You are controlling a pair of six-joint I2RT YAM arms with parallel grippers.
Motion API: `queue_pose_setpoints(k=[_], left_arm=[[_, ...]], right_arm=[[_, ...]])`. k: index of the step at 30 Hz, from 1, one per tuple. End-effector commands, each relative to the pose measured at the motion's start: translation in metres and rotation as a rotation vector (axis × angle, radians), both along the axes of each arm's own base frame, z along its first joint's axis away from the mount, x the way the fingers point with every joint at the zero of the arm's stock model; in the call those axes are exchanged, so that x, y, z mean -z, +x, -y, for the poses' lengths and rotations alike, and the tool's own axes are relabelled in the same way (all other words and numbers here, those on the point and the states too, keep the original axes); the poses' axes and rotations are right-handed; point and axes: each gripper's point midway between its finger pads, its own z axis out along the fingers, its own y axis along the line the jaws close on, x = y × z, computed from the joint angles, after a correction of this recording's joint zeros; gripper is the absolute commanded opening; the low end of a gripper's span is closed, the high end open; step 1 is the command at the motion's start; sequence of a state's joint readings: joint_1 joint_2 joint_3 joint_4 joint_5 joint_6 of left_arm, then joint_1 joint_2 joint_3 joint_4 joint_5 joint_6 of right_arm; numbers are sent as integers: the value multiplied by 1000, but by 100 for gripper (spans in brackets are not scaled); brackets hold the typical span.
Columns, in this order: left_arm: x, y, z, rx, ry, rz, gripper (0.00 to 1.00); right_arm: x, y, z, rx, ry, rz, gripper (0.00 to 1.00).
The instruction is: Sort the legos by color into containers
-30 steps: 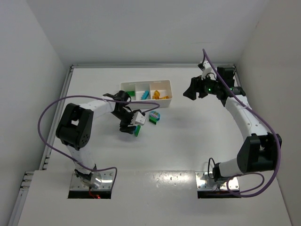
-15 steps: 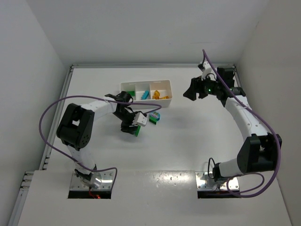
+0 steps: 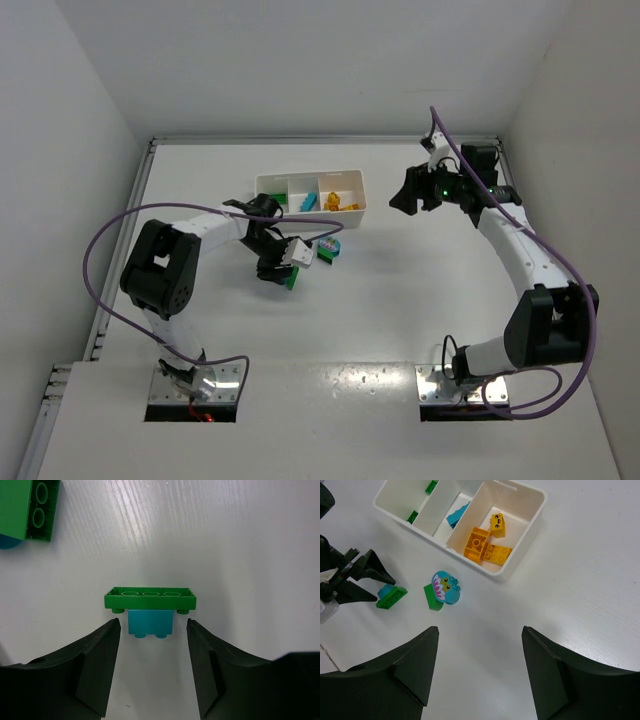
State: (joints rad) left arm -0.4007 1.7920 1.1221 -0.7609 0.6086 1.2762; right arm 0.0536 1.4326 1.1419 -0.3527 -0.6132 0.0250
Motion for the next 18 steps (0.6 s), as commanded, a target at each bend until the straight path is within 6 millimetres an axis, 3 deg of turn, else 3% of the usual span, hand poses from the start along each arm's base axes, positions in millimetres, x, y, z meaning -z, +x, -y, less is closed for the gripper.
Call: queue_pose_setpoints(k=[1, 10, 18], left_arm=[[-3, -3, 5, 17, -14, 6, 61], [0, -5, 12, 20, 8, -5, 60], [5, -2, 8, 7, 40, -8, 49]], right_arm=[[-11, -2, -1, -8, 16, 33, 68], [-9, 1, -1, -8, 16, 33, 68], [-6, 2, -1, -8, 16, 23, 68]])
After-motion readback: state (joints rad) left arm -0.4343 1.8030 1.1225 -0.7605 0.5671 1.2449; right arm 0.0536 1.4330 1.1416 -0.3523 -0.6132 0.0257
